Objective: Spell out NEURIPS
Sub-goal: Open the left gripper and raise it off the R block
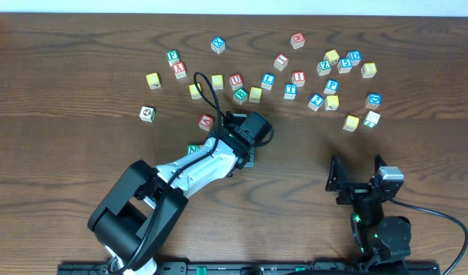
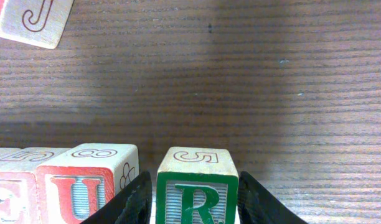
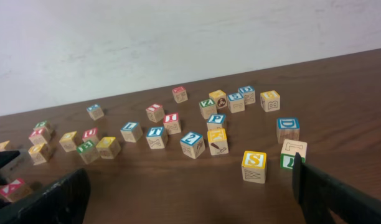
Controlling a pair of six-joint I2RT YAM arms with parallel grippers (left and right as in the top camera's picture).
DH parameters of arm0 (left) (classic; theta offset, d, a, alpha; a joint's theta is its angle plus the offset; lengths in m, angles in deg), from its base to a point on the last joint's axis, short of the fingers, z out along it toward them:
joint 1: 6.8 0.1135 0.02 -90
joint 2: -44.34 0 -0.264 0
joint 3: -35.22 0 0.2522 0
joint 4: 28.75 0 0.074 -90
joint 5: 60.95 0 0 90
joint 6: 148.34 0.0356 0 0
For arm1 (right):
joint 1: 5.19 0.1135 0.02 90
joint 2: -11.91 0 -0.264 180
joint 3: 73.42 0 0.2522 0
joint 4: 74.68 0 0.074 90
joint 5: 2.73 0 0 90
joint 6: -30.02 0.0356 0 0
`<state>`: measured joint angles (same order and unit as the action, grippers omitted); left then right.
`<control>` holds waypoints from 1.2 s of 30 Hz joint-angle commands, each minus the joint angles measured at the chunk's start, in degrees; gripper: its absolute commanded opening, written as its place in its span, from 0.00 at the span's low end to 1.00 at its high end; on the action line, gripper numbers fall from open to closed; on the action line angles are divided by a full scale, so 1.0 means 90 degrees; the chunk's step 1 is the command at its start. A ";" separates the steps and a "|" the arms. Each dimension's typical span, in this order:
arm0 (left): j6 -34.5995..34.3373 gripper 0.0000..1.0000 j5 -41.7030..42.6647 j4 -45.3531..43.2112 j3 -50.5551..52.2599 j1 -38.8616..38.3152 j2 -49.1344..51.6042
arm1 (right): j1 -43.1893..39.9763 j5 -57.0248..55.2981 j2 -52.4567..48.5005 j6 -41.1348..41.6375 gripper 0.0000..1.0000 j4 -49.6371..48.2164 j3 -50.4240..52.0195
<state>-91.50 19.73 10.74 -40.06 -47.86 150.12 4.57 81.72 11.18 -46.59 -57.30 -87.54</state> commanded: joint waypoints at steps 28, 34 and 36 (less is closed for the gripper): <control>0.0423 0.43 -0.0024 0.1127 -0.0126 -0.0017 -0.2793 | -0.0019 0.0012 0.0015 0.0053 0.99 0.0027 0.0005; 0.0488 0.43 -0.0044 0.1285 -0.0126 -0.0017 -0.2897 | -0.0019 0.0012 0.0015 0.0053 0.99 0.0027 0.0005; 0.0563 0.44 -0.0070 0.1280 -0.0126 -0.0012 -0.2897 | -0.0019 0.0012 0.0015 0.0053 0.99 0.0024 0.0005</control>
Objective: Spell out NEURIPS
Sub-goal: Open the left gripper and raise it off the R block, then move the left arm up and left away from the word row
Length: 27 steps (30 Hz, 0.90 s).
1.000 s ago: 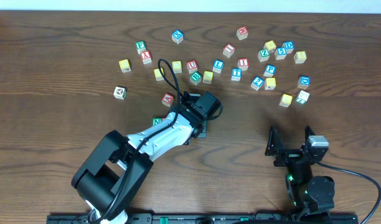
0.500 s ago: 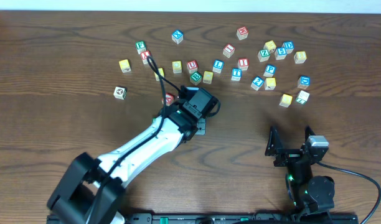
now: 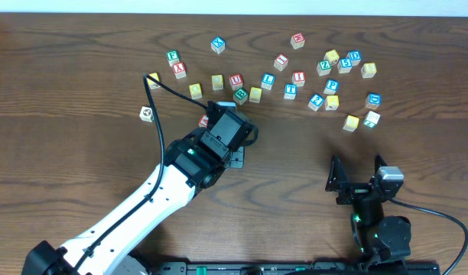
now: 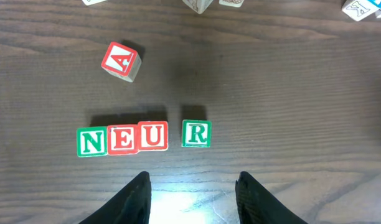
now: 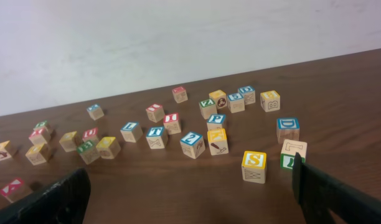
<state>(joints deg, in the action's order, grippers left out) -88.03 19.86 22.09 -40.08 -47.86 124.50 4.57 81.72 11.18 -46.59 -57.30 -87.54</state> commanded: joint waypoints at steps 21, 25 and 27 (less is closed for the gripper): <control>0.0248 0.53 -0.0109 -0.0002 -0.0124 0.0000 -0.0049 | -0.0019 0.0012 0.0015 0.0053 0.99 0.0024 0.0005; 0.0248 0.54 -0.0109 -0.0015 -0.0124 0.0000 -0.0049 | -0.0019 0.0012 0.0015 0.0053 0.99 0.0027 0.0005; 0.0248 0.54 -0.0109 -0.0032 -0.0126 0.0000 -0.0049 | -0.0019 0.0012 0.0015 0.0053 0.99 0.0027 0.0005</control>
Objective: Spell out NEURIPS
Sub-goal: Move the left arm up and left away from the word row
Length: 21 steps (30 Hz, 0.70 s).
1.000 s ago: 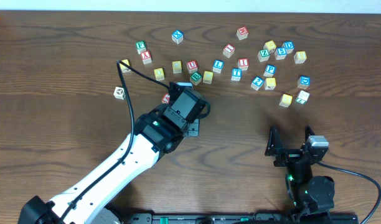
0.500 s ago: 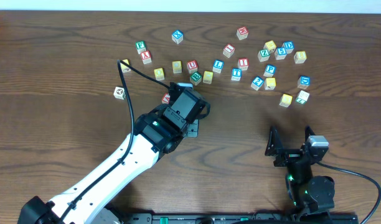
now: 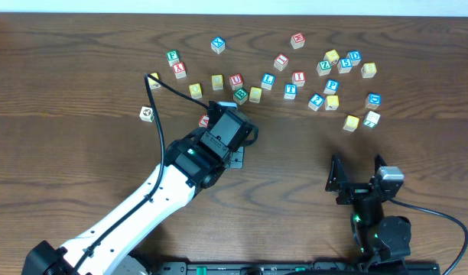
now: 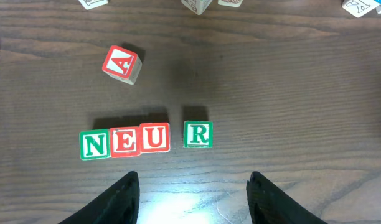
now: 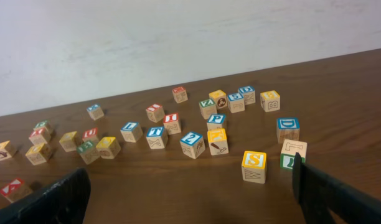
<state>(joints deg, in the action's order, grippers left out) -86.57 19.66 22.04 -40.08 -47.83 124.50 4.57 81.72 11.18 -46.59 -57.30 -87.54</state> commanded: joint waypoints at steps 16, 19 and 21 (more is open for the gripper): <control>0.0085 0.78 -0.0087 -0.0165 -0.0124 -0.0002 -0.0049 | -0.0019 0.0012 0.0015 0.0056 0.99 0.0027 0.0005; 0.0087 0.80 -0.0087 -0.0165 -0.0124 -0.0002 -0.0049 | -0.0019 0.0012 0.0015 0.0053 0.99 0.0027 0.0005; 0.0087 0.81 -0.0087 -0.0168 -0.0124 -0.0002 -0.0049 | -0.0019 0.0012 0.0015 0.0053 0.99 0.0024 0.0005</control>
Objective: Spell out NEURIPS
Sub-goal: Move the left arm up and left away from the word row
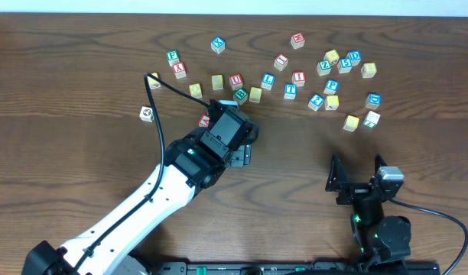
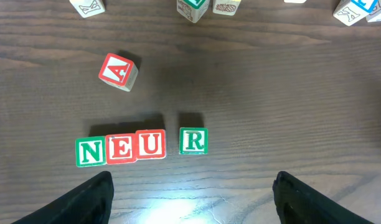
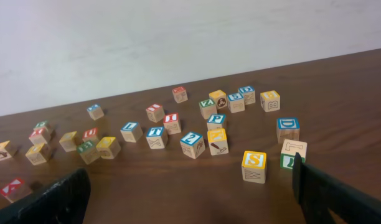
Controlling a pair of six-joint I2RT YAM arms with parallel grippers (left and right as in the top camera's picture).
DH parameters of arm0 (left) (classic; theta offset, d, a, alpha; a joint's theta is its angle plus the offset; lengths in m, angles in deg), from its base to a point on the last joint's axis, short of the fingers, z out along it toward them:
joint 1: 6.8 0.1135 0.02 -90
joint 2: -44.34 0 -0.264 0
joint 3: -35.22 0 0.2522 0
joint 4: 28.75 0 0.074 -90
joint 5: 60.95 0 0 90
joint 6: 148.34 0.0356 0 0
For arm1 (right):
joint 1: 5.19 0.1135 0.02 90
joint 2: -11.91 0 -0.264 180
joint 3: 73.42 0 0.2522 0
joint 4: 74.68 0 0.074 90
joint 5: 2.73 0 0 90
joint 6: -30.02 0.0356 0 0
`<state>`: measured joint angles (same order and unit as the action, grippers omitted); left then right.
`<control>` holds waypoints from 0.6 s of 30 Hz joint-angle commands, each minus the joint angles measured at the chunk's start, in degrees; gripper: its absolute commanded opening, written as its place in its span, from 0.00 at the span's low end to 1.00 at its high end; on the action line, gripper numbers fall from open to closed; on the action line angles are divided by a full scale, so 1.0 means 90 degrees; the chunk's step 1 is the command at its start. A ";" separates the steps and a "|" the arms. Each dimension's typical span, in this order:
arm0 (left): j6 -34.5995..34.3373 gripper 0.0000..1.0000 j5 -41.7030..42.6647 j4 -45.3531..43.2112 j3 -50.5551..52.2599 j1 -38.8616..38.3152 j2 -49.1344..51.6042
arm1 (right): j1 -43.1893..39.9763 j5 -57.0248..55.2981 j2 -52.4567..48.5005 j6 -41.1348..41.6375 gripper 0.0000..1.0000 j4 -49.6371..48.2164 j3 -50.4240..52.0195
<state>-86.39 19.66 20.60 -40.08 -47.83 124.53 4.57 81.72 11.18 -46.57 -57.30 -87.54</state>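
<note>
In the left wrist view, a green N (image 2: 91, 152), red E (image 2: 121, 150) and red U (image 2: 150, 145) stand touching in a row. The green R (image 2: 193, 141) stands just right of them, across a small gap. My left gripper (image 2: 193, 194) hangs above the row, open wide and holding nothing. In the overhead view the left gripper (image 1: 244, 153) hides the row. My right gripper (image 3: 190, 190) is open and empty, low at the near right of the table. A yellow S block (image 3: 254, 165) lies ahead of it.
A red A block (image 2: 117, 70) lies tilted just beyond the row. Several loose letter blocks (image 1: 298, 77) are scattered across the far half of the table. A lone block (image 1: 147, 113) sits at the far left. The left arm's cable (image 1: 154, 99) loops over the blocks there.
My left gripper's fingers stand much further apart than before. The view of the row has shifted slightly. No block has moved, and the right arm is still.
My left gripper was down at the table with its fingers on either side of the green R, beside the U. Then it was up above the row, with the R left standing right of N, E and U. Since then its fingers have spread wider.
</note>
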 commanded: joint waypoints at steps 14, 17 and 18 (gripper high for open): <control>0.0209 0.87 0.0211 0.0024 -0.0143 0.0253 -0.0051 | -0.0019 0.0012 0.0015 0.0051 0.99 0.0027 0.0005; 0.0301 0.87 0.0209 0.0041 -0.0231 0.0311 -0.0051 | -0.0019 0.0012 0.0015 0.0051 0.99 0.0027 0.0005; 0.0355 0.87 0.0211 0.0058 -0.0279 0.0308 -0.0051 | -0.0019 0.0012 0.0015 0.0051 0.99 0.0027 0.0005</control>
<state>-85.06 21.02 20.69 -40.08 -45.49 124.53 4.57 81.72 11.18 -46.57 -57.30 -87.54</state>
